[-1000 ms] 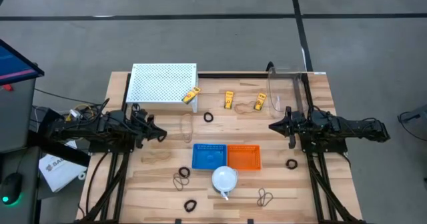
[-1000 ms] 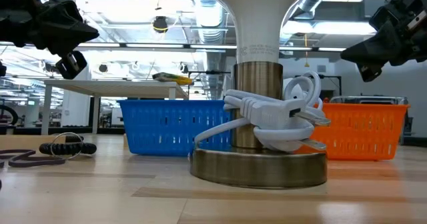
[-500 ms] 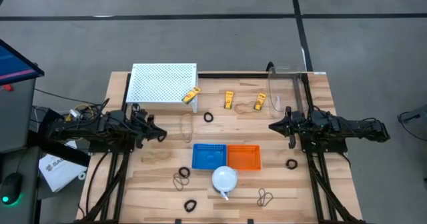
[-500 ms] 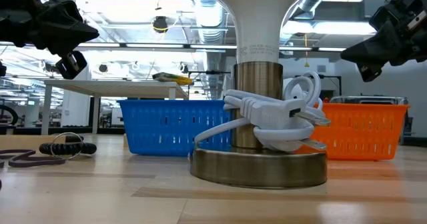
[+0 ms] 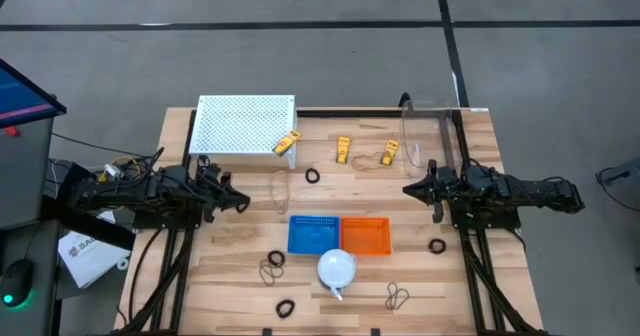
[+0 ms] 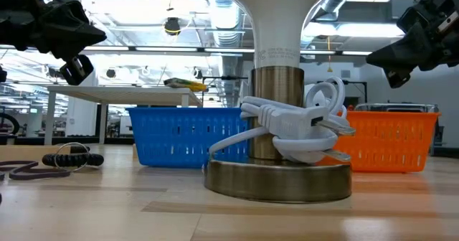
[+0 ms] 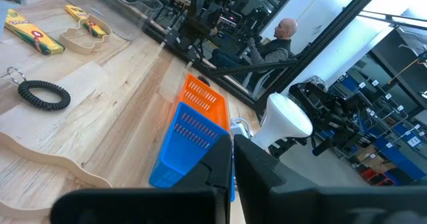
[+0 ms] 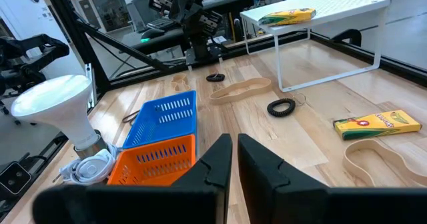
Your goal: Pick & Place Office Desk Supplies
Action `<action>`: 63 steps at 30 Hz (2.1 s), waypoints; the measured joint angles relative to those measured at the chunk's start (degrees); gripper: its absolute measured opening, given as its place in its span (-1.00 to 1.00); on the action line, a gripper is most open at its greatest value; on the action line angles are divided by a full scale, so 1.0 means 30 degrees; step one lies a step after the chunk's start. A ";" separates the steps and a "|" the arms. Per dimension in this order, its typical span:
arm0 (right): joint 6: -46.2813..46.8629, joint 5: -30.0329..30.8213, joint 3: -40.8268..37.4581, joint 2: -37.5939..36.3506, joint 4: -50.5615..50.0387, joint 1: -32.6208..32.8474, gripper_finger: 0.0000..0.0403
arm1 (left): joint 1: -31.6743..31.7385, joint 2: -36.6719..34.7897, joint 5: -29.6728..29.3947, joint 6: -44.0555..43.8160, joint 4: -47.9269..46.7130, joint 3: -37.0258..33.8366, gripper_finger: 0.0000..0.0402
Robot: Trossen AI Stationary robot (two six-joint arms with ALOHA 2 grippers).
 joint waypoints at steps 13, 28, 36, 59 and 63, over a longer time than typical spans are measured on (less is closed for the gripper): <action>0.0000 0.0001 0.0002 0.0000 0.0000 -0.0006 -0.88 | 0.0004 -0.0002 0.0000 0.0002 -0.0003 0.0000 -0.96; 0.0000 -0.0003 -0.0002 -0.0004 0.0000 -0.0005 -0.88 | 0.0004 -0.0004 0.0000 -0.0001 -0.0001 0.0000 -0.96; 0.0000 -0.0004 -0.0005 -0.0004 0.0000 -0.0007 -0.88 | 0.0001 0.0000 0.0001 0.0003 0.0003 0.0005 -0.96; 0.7998 0.4917 -0.0044 0.0003 1.2294 -0.0160 -0.88 | -0.0003 0.0034 -0.1226 -0.1768 0.3730 0.0000 -0.96; 0.8144 0.5124 -0.0035 0.0003 1.6091 -0.0147 -0.88 | 0.0004 0.0336 -0.4813 -0.2778 0.7671 0.0003 -0.96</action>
